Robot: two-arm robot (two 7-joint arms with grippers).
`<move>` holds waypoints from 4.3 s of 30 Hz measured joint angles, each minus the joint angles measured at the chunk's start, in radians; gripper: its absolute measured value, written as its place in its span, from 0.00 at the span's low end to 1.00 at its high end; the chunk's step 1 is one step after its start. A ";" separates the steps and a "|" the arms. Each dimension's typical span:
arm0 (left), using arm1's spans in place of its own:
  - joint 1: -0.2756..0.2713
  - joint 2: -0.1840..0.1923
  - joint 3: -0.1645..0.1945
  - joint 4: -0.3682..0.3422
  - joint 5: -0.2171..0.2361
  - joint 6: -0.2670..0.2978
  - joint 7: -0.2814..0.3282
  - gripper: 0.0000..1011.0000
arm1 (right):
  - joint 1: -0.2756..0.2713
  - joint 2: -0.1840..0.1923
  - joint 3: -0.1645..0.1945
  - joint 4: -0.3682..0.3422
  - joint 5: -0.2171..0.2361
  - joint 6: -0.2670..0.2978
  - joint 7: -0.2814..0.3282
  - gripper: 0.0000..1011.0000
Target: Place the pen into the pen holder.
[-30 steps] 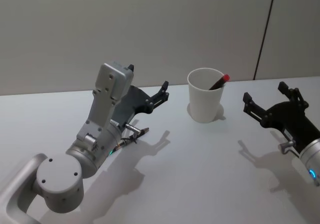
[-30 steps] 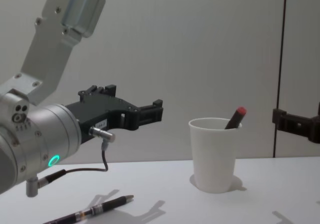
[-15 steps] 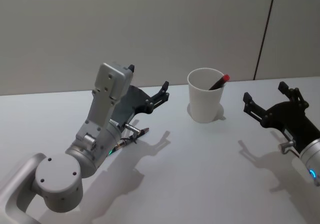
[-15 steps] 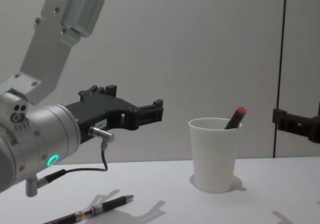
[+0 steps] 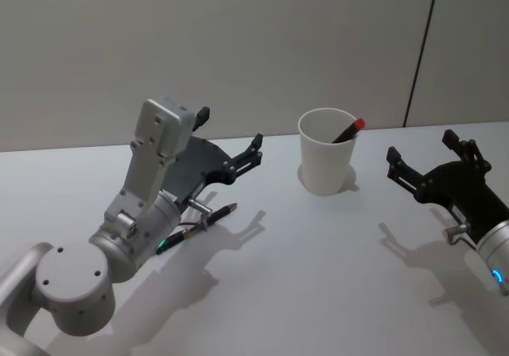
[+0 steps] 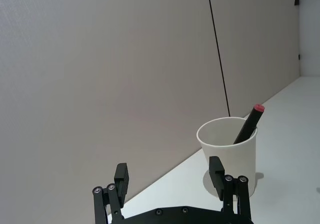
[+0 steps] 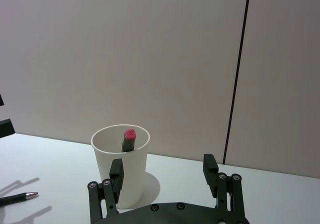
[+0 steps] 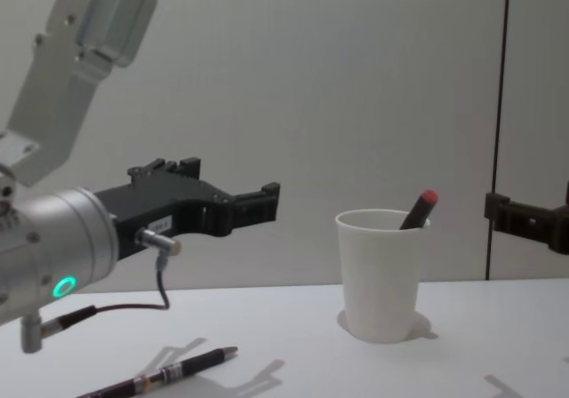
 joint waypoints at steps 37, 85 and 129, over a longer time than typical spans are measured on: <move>0.066 0.157 -0.080 -0.051 -0.087 0.126 -0.215 0.99 | 0.000 0.000 0.000 0.000 0.000 0.000 0.000 0.99; 0.010 0.172 -0.076 0.058 -0.035 0.351 -0.404 0.99 | 0.000 0.000 0.000 0.000 0.000 0.000 0.000 0.99; -0.005 0.174 -0.077 0.080 -0.047 0.387 -0.445 0.99 | 0.000 0.000 0.000 0.000 0.000 0.000 0.000 0.99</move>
